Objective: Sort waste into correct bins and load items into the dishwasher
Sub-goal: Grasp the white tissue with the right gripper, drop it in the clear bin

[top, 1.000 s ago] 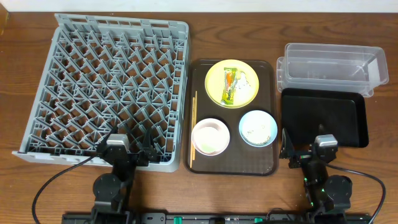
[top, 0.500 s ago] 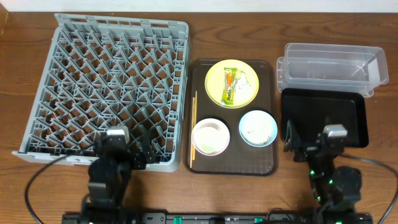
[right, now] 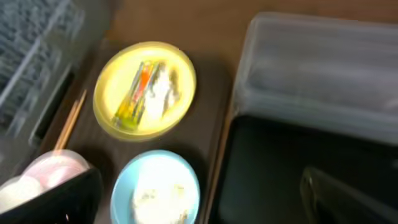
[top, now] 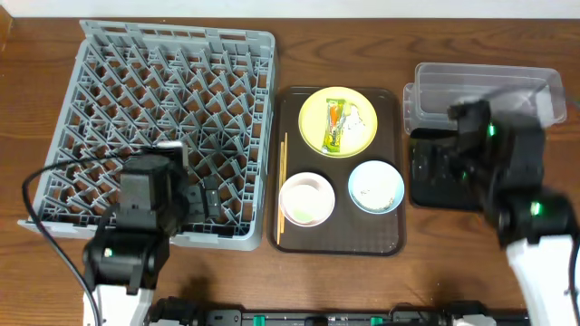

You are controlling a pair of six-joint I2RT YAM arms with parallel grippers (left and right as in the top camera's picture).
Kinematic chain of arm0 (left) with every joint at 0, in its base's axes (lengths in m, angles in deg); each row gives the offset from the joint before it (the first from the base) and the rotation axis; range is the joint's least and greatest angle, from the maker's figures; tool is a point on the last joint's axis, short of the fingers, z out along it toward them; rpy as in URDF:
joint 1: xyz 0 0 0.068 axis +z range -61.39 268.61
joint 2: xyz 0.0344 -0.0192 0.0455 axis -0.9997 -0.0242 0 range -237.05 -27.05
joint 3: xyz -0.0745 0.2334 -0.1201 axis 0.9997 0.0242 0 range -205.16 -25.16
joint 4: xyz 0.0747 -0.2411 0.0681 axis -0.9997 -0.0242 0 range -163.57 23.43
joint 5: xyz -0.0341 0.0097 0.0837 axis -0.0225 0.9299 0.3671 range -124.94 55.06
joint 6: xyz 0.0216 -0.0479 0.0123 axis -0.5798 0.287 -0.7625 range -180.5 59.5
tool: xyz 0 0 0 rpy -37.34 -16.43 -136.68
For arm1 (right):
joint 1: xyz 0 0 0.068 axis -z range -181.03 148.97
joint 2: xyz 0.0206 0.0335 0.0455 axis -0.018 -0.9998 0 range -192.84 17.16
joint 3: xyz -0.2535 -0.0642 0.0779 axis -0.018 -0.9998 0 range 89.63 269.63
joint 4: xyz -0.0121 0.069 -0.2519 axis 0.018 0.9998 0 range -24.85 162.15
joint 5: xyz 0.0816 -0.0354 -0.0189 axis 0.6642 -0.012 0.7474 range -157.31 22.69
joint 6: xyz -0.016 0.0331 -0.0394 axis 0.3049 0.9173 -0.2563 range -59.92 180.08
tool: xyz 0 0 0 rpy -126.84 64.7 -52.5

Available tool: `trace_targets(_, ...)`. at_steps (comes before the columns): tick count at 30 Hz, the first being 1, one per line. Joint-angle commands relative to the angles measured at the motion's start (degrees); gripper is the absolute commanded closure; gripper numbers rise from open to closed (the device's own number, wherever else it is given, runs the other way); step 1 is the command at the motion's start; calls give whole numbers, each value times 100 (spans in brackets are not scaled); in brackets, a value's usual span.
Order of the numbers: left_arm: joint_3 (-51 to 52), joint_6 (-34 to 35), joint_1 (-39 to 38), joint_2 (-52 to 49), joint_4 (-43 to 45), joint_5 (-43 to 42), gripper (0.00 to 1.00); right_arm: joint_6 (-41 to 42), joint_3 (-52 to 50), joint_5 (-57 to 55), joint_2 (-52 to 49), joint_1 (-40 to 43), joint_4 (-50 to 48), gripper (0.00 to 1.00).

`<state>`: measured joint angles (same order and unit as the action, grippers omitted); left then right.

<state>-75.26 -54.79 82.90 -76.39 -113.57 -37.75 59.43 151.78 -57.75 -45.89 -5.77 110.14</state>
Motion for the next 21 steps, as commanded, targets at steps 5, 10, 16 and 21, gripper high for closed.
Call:
trace_targets(5,-216,-74,28,-140,-136,44,2,-291,1303,1121,-1231,15,350,1)
trace_targets(10,-216,-74,28,-140,-142,44,2,-326,1303,1296,-1650,-127,-557,7)
trace_targets(16,-214,-76,28,-146,-142,44,2,-328,1300,105,-2750,-931,-1185,21)
trace_targets(21,-214,-74,28,-146,-144,46,2,-326,1300,-332,-3453,-1189,-1259,23)
